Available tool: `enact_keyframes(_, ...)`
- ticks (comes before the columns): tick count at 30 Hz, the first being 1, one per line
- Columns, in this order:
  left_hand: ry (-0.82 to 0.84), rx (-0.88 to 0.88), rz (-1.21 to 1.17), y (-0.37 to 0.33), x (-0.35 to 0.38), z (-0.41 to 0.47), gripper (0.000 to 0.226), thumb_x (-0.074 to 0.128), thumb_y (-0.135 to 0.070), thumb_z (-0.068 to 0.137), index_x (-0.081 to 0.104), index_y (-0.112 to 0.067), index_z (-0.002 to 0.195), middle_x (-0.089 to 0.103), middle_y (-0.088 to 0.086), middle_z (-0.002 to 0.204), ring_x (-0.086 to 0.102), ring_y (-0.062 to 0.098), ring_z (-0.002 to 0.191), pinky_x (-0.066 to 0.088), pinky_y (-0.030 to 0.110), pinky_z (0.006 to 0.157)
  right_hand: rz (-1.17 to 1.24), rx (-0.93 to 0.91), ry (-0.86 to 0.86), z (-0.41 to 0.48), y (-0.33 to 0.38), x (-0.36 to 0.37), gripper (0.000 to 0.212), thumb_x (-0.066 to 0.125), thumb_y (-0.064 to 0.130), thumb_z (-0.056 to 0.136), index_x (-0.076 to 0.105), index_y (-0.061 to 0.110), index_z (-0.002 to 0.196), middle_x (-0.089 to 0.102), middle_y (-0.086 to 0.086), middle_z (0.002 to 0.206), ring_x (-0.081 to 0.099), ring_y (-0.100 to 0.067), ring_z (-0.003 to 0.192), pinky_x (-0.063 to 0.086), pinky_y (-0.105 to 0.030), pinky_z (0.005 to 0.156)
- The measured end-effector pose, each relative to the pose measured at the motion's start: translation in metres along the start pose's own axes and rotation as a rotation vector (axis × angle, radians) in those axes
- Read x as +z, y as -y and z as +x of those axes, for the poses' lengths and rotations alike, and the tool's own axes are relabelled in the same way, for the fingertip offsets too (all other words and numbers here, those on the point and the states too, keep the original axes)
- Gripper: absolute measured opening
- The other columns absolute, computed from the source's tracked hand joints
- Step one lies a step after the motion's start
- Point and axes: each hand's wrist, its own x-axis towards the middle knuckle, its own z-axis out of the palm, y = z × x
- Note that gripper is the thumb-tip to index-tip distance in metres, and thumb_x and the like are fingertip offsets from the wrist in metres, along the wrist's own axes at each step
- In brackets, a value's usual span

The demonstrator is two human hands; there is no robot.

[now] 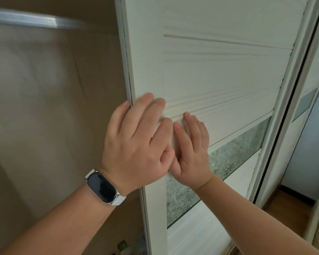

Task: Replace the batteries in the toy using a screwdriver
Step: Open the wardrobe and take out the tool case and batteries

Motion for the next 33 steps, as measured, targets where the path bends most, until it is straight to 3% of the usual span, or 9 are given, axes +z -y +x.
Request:
enact_keyframes(19,0.003,0.021,0.013,-0.072,0.115,0.047,0.017,0.064,-0.018,0.076,0.071,-0.008,0.086,0.069,0.017,0.123,0.05,0.033,0.125,0.045,0.052,0.1,0.019,0.003,-0.013,-0.012,-0.146,-0.005,0.053,0.033,0.042,0.098,0.044,0.009,0.138,0.036,-0.02,0.147,0.045,-0.041,0.132,0.035,-0.064,0.105)
enact_keyframes(33,-0.018,0.031,0.01,-0.092,0.151,0.06,0.015,0.061,-0.018,0.078,0.071,-0.009,0.084,0.071,0.014,0.121,0.053,0.032,0.124,0.043,0.05,0.101,-0.001,0.006,-0.003,-0.015,-0.188,-0.008,0.051,0.034,0.039,0.099,0.044,0.008,0.137,0.039,-0.023,0.146,0.045,-0.043,0.132,0.035,-0.064,0.105)
